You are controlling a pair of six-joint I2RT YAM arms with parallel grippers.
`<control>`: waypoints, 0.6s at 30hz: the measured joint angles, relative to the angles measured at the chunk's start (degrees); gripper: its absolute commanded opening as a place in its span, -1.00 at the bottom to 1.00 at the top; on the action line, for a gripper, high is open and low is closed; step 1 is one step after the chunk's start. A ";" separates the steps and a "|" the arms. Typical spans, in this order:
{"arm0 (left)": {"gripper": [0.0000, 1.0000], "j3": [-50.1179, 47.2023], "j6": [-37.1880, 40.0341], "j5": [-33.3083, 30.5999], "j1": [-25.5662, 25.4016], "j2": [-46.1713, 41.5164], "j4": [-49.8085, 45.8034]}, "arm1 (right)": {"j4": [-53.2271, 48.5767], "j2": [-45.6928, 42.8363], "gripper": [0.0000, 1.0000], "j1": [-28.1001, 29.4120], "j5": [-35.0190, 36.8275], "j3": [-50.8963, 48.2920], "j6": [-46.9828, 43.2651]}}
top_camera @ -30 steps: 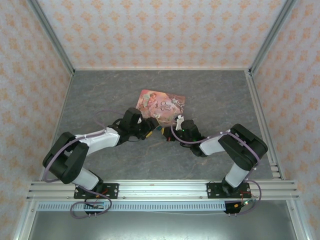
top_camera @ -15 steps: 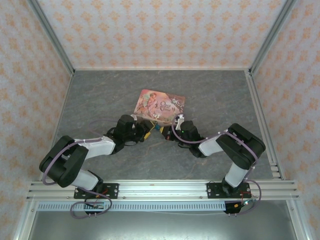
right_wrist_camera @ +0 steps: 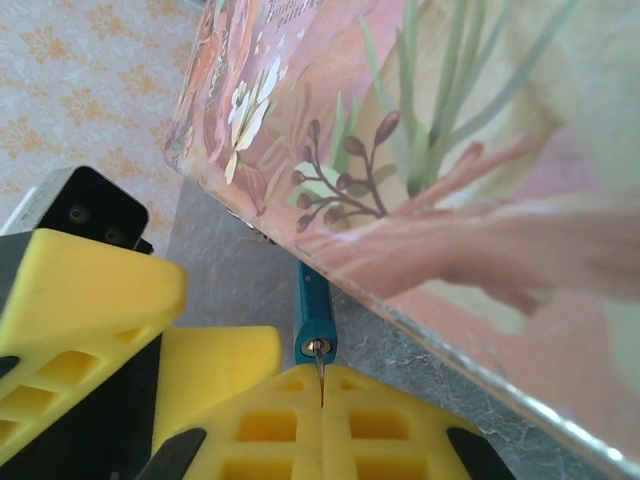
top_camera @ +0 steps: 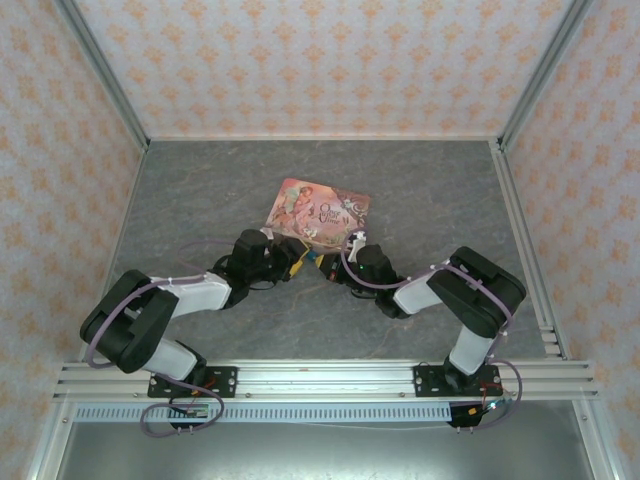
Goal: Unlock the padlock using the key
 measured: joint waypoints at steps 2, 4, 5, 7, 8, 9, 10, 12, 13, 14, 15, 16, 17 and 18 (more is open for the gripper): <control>0.03 0.22 -0.11 0.02 0.00 0.79 0.00 | 0.31 0.20 -1.00 0.20 0.22 0.15 0.63; 0.02 0.48 -0.42 0.02 0.00 1.60 0.07 | 0.90 0.48 -1.00 0.26 0.39 0.17 1.11; 0.02 0.59 -0.61 0.02 0.00 1.97 0.09 | 1.14 0.57 -1.00 0.35 0.44 0.20 1.33; 0.02 0.85 -0.94 0.04 0.00 2.73 0.15 | 1.49 0.76 -1.00 0.35 0.44 0.33 1.79; 0.01 0.98 -1.09 0.04 0.00 3.06 0.17 | 1.55 0.83 -1.00 0.35 0.44 0.44 1.99; 0.01 1.14 -1.14 0.04 0.00 3.43 0.35 | 1.55 0.85 -1.00 0.35 0.44 0.50 2.19; 0.00 1.25 -1.18 0.04 0.00 3.72 0.59 | 1.55 0.87 -1.00 0.35 0.44 0.52 2.36; -0.02 1.49 -1.38 0.04 0.00 4.22 1.09 | 1.73 0.98 -1.00 0.42 0.46 0.57 2.49; -0.04 1.57 -1.51 0.04 0.00 4.50 1.42 | 1.81 1.05 -1.00 0.46 0.57 0.63 2.62; -0.06 1.68 -1.60 0.04 0.00 4.66 1.60 | 1.86 1.16 -1.00 0.50 0.61 0.72 2.71; -0.09 1.81 -1.73 0.04 0.00 5.01 1.86 | 1.92 1.27 -1.00 0.61 0.66 0.83 2.84; -0.12 1.90 -2.01 0.04 0.00 5.29 2.19 | 1.95 1.36 -1.00 0.63 0.68 0.92 2.89; -0.14 1.95 -2.40 0.04 0.00 5.64 2.54 | 1.97 1.46 -1.00 0.68 0.68 1.05 2.97; -0.18 1.95 -2.60 0.04 0.00 5.90 2.75 | 1.99 1.55 -1.00 0.72 0.70 1.16 3.04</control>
